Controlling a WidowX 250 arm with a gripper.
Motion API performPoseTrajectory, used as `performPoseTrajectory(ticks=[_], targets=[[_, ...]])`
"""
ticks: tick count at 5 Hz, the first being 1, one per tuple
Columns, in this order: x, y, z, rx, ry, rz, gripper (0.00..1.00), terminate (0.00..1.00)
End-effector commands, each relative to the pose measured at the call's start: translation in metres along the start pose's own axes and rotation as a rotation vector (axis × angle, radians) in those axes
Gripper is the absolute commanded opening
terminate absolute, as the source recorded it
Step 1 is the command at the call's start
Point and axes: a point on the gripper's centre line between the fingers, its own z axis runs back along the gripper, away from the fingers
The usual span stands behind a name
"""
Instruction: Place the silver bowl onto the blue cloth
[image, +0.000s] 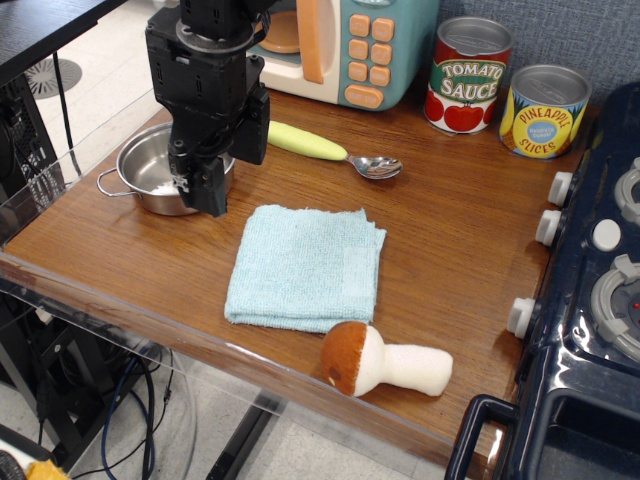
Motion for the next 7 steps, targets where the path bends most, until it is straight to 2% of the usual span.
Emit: performPoseTrajectory(ticks=[1,2,3,4,5,7], targets=[[0.0,0.0,0.0,0.0,0.0,0.0,1.0,0.0],[0.021,-0.005,0.001,-0.012,0.044,0.124,1.0,0.0],[0.049,0.003,-0.007,0.01,0.114,0.34,1.0,0.0],[0.074,0.007,-0.018,0.014,0.12,0.496,1.0,0.0],[0.084,-0.002,-0.036,0.027,0.028,0.56,1.0,0.0],[0.077,-0.02,-0.058,0.005,-0.086,0.556,1.0,0.0]])
